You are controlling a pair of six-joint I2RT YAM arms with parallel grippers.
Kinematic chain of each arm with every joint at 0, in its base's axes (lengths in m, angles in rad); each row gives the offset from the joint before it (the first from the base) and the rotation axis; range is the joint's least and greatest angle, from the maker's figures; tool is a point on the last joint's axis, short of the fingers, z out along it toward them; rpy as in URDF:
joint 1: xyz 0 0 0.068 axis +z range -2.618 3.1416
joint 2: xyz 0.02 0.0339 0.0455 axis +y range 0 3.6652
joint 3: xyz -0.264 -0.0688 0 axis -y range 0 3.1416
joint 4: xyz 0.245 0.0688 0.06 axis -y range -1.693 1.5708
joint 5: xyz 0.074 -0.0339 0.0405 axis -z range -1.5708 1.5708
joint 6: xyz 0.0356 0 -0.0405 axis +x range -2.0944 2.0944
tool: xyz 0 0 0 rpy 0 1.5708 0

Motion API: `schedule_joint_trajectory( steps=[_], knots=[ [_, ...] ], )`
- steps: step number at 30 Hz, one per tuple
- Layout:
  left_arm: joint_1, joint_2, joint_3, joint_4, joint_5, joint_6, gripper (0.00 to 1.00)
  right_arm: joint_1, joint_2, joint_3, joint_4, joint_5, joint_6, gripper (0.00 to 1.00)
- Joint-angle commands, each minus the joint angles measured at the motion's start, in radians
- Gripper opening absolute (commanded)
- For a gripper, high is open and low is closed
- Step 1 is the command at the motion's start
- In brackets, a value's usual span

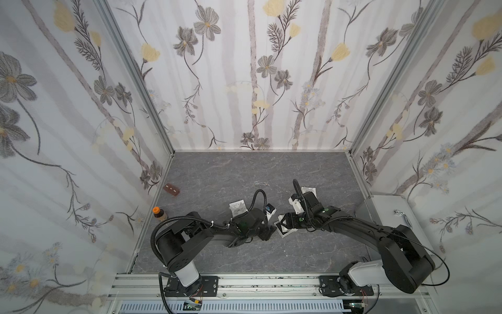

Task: Take the necklace out of the lift-off lid jewelry box
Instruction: Close the lid on the jewelry box.

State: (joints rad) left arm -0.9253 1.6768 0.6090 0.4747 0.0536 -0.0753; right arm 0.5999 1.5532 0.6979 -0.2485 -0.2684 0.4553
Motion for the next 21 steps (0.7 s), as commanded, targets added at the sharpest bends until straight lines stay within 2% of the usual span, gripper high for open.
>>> schedule_joint_trajectory(
  steps=[1,9,21],
  knots=[
    [-0.001,0.01,0.011,0.024,-0.012,-0.01,0.7,0.002,0.008,0.002,0.034,-0.022,-0.037,0.69],
    [-0.001,0.024,0.024,0.025,-0.056,-0.014,0.7,0.005,0.007,0.036,-0.013,0.024,-0.077,0.69],
    [0.002,0.037,0.033,0.033,-0.075,-0.015,0.7,0.002,0.031,0.04,-0.02,0.018,-0.102,0.7]
  ],
)
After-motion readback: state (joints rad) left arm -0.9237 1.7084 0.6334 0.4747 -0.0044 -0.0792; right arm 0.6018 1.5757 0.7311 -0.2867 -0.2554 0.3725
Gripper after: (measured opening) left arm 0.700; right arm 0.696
